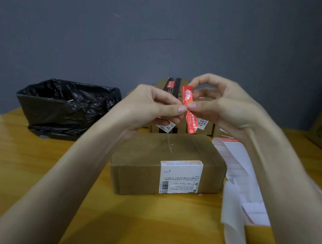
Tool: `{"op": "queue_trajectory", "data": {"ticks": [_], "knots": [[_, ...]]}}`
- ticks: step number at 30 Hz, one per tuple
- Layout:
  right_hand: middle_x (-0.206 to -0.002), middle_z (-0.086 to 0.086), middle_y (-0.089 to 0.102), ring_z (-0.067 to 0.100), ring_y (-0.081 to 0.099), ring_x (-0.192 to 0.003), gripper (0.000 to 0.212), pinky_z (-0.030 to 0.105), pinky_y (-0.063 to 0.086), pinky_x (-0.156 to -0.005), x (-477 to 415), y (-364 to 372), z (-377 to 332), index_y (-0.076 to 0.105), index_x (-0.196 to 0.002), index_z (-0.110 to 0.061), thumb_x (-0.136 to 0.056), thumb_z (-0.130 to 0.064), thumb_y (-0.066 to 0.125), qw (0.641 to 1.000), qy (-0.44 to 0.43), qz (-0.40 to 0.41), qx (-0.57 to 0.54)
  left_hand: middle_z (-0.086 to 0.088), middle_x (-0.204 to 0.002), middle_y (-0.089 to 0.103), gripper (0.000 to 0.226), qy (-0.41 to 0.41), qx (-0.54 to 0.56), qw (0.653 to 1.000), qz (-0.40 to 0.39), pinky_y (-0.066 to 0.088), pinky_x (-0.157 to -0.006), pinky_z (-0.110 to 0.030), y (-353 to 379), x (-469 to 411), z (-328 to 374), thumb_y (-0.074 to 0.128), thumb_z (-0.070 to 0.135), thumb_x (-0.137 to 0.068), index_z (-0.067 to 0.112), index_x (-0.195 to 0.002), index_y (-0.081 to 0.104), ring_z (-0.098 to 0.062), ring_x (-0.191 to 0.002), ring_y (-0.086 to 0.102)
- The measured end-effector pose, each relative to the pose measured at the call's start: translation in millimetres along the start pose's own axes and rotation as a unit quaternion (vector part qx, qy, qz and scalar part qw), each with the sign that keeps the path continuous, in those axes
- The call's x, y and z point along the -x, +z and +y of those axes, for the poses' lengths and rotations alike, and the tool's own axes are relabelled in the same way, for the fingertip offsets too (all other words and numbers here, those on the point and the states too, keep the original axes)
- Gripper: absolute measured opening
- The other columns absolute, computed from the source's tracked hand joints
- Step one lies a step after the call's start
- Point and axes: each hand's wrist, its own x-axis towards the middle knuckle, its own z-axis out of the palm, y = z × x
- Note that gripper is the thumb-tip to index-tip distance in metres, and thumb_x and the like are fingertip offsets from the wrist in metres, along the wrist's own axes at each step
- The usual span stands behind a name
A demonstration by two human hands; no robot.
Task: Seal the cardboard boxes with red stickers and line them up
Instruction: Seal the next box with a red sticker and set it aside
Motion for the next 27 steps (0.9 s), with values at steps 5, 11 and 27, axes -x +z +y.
{"op": "queue_trajectory", "data": {"ticks": [5, 11, 27], "knots": [[-0.077, 0.005, 0.050, 0.013, 0.057, -0.067, 0.034, 0.022, 0.054, -0.064, -1.9, 3.6, 1.1, 0.060, -0.080, -0.015, -0.071, 0.018, 0.065, 0.994, -0.047, 0.021, 0.097, 0.001, -0.068, 0.072, 0.005, -0.017, -0.026, 0.999, 0.012, 0.051, -0.061, -0.016, -0.9, 1.5, 1.6, 0.071, 0.013, -0.079, 0.011, -0.082, 0.074, -0.004, -0.063, 0.065], [-0.078, 0.003, 0.051, 0.007, 0.059, -0.056, 0.039, 0.018, 0.054, -0.061, -2.2, 5.6, -0.7, 0.060, -0.078, -0.016, -0.069, 0.022, 0.065, 0.990, -0.060, 0.021, 0.128, 0.001, -0.068, 0.072, 0.004, -0.026, -0.030, 0.999, 0.019, 0.050, -0.059, -0.016, -0.5, 0.7, 0.0, 0.071, 0.012, -0.080, 0.012, -0.076, 0.073, -0.004, -0.061, 0.065], [-0.080, 0.005, 0.051, 0.011, 0.059, -0.061, 0.038, 0.021, 0.054, -0.060, -1.5, 0.4, 1.8, 0.058, -0.083, -0.013, -0.070, 0.023, 0.062, 0.996, -0.055, 0.009, 0.071, 0.005, -0.066, 0.066, 0.004, -0.059, 0.019, 0.996, -0.057, 0.046, -0.061, -0.018, -0.8, -3.5, -8.3, 0.068, 0.014, -0.079, 0.012, -0.077, 0.071, -0.002, -0.060, 0.058]]}}
